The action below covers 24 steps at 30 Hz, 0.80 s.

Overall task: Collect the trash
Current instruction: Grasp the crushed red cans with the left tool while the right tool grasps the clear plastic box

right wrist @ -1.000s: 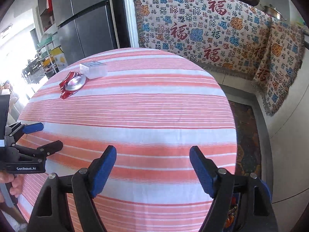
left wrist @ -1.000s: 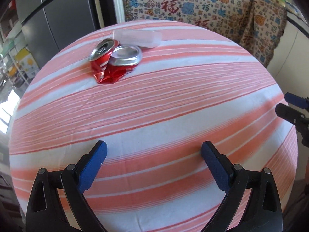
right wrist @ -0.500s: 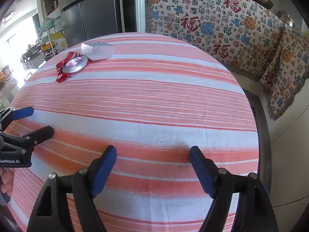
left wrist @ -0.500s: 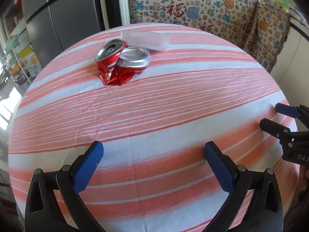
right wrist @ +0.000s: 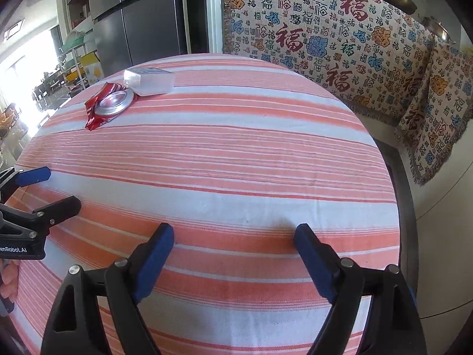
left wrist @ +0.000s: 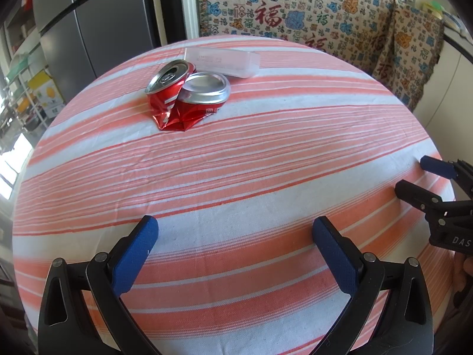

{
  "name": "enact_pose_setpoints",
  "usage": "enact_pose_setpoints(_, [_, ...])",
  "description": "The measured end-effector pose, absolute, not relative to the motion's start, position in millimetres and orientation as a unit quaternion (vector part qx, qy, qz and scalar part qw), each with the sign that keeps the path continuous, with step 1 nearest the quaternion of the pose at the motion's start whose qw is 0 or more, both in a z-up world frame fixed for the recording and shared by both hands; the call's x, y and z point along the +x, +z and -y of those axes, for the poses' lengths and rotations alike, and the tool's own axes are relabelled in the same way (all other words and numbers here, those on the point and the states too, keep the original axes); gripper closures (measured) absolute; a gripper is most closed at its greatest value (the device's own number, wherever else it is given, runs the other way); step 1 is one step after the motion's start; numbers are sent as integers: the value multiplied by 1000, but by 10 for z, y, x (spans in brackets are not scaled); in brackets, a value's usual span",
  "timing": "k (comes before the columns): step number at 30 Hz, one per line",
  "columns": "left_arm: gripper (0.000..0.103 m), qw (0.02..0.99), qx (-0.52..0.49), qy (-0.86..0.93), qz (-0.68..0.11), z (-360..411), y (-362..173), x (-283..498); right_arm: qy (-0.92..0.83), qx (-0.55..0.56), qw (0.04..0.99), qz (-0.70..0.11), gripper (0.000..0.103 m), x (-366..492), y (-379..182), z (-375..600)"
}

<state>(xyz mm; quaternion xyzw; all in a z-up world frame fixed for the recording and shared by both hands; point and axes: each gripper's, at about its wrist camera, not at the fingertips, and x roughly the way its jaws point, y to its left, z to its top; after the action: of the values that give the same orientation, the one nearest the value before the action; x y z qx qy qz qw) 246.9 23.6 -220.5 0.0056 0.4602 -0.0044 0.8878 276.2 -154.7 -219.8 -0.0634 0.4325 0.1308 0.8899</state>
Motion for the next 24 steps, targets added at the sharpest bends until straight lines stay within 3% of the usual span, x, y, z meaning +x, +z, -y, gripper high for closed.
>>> enact_pose_setpoints(10, [0, 886, -38, -36, -461, -461, -2112, 2550, 132, -63, 888, -435, 14, 2787, -2180, 1541])
enact_pose_setpoints(24, [1, 892, -30, -61, -447, -903, -1939, 3731, 134, -62, 887, -437, 12, 2805, -2154, 1546])
